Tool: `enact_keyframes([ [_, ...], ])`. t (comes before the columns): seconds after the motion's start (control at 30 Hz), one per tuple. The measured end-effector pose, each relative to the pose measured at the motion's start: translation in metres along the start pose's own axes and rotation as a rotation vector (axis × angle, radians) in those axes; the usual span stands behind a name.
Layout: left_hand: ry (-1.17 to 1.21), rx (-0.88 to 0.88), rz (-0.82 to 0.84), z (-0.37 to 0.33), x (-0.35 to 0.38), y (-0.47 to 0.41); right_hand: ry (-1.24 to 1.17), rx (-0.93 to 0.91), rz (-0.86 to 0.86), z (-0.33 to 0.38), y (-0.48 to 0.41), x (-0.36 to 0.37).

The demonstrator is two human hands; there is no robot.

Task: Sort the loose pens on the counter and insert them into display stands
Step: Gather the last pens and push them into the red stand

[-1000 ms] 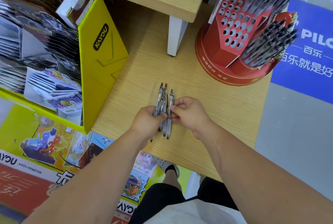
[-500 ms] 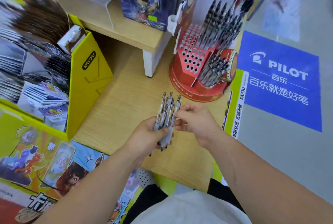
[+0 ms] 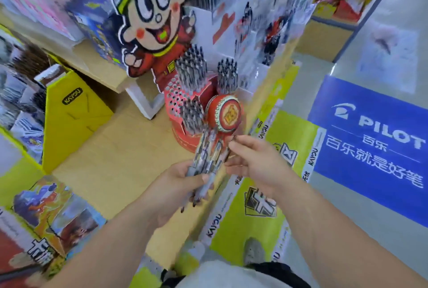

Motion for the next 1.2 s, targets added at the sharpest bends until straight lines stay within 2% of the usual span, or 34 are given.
enact_keyframes([
  [0.13,0.064,0.024,0.056,-0.018,0.056,-0.001,0.005,-0.015,0.056,0.028,0.024,-0.058],
  [0.37,0.112,0.063,-0.173,-0.046,0.086,-0.024,-0.063,-0.13,0.021,0.083,0.023,-0.105],
  [0.57,0.343,0.112,-0.329,-0.072,0.065,-0.04,0.01,-0.195,0.063,0.135,-0.006,-0.099],
  [0.83,0.549,0.211,-0.289,-0.131,0.042,-0.073,0.145,-0.284,0.079,0.207,-0.07,-0.078],
  [1.03,0.63,0.233,-0.34,-0.158,0.024,-0.093,0.153,-0.297,0.142,0.236,-0.117,-0.062],
  [1.2,0.698,0.258,-0.524,-0.164,0.011,-0.108,0.165,-0.309,0.262,0.267,-0.17,-0.044],
])
Point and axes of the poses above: each hand's wrist, its own y-axis away from the middle knuckle, its own x-axis out of the palm, z = x × y, the point moved 1 cm from there along -y, towards the middle knuckle, and after that the axes turned 3 degrees about z, right-handed, at the moved point
